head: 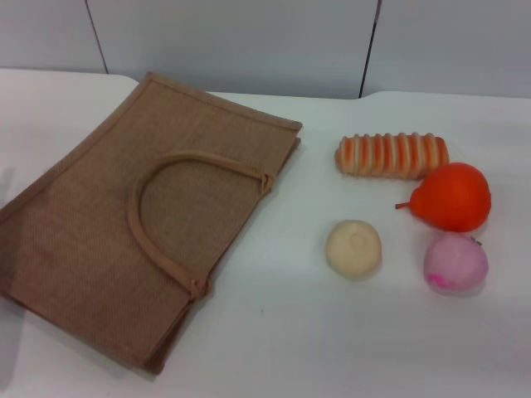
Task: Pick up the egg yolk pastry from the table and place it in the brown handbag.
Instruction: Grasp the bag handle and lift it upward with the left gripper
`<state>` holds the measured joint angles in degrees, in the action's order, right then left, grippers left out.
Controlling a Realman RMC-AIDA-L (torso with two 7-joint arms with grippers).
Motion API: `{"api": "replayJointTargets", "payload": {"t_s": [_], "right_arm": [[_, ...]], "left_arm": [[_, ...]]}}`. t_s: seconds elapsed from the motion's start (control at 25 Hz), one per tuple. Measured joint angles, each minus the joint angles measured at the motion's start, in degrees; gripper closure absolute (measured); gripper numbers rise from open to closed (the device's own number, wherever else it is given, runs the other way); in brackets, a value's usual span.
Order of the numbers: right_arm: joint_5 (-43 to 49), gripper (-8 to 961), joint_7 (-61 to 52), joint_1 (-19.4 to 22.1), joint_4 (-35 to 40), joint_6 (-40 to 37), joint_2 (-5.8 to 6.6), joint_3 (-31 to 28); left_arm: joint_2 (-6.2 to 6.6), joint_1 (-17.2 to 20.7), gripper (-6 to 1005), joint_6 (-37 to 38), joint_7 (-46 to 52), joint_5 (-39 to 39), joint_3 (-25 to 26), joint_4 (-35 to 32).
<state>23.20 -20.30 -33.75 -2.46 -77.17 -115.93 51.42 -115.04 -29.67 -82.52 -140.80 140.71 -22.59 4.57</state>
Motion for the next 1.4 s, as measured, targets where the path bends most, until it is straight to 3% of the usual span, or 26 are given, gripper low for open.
{"api": "replayJointTargets", "payload": {"t_s": [0.6,0.8,0.92,1.12,1.4], "right_arm": [[-0.4,75,0.0,0.0,-0.1,0.0,0.00,0.0],[-0.4,76,0.0,0.0,-0.1,0.2,0.00,0.0],[-0.4,76,0.0,0.1,-0.1,0.2,0.00,0.0],[-0.4,77,0.2,0.1,-0.1,0.3,0.00,0.0],[-0.4,78,0.1,0.5,-0.1,0.1,0.05,0.0]], "left_arm": [[0.02,0.0,292,0.4,0.2,-0.9,0.0,0.0],[1.38,-0.4,293,2.5,4.4,-8.6,0.0,-0.5],[3.24,-0.9,293,4.3,15.4,-21.4,-0.1,-4.1],[5.05,-1.1,293,6.4,35.5,-36.7,-0.2,-12.2],[4.63,-2.4,300,7.5,64.0,-61.0,-0.2,-30.5]]}}
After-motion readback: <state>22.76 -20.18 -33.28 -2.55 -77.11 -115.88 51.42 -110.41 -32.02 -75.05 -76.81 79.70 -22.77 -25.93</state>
